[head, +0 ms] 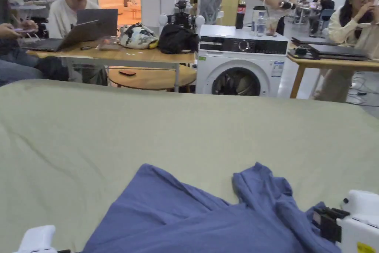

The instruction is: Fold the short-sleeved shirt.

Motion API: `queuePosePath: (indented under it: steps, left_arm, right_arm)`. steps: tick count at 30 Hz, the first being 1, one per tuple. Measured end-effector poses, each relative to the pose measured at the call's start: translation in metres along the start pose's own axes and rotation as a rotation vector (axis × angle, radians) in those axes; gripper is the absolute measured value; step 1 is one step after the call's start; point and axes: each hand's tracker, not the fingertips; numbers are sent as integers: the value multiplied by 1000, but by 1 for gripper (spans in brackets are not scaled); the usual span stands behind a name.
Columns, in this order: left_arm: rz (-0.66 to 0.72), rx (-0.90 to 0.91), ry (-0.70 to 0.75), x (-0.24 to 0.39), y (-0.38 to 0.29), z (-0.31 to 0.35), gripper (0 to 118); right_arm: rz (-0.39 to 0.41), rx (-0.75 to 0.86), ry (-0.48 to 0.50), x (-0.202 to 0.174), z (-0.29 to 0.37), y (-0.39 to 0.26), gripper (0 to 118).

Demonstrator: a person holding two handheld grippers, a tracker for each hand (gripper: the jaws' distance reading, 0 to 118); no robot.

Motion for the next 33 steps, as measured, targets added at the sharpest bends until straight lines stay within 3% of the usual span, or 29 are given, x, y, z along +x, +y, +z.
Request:
queuePosePath:
  steps: [1, 2, 4, 9, 11, 13, 15, 16, 17, 18, 20, 26, 33]
  left_arm:
    - [-20, -7, 10, 2, 0, -1, 0]
    - [-37, -10, 17, 4, 1, -1, 0]
    - [-47, -14, 24, 7, 1, -2, 0]
    - [-33, -24, 16, 10, 0, 0, 0]
    - [-28, -29, 12, 10, 0, 1, 0]
    - [-19, -32, 7, 11, 1, 1, 0]
    - [-35, -34, 12, 13, 1, 1, 0]
    - [-35, -35, 13, 13, 3, 0, 0]
    - [-31, -39, 11, 13, 3, 0, 0]
    - [-27, -37, 9, 13, 3, 0, 0]
    - [-20, -37, 7, 11, 4, -1, 0]
    - [30, 29, -20, 7, 8, 21, 0]
    - [-41, 407, -104, 42, 62, 130, 0]
  right_arm:
    - [-13, -16, 1, 6, -8, 9, 0]
    - [-27, -19, 11, 13, -20, 18, 10]
    - [-47, -22, 5, 21, -45, 33, 54]
    - [-112, -232, 59, 29, -137, 69, 59]
    - [-155, -317, 28, 32, -175, 75, 62]
    - [-123, -428, -35, 31, -202, 74, 62]
    - [-9, -569, -118, 21, -218, 61, 59]
    - [53, -537, -134, 15, -215, 57, 49]
    - [81, -473, -127, 9, -207, 59, 47]
    - [53, -487, -138, 6, -204, 61, 40]
    - [75, -494, -110, 4, -200, 60, 4]
    - [80, -299, -78, -2, -134, 91, 4]
    - [89, -15, -50, 0, -12, 162, 4]
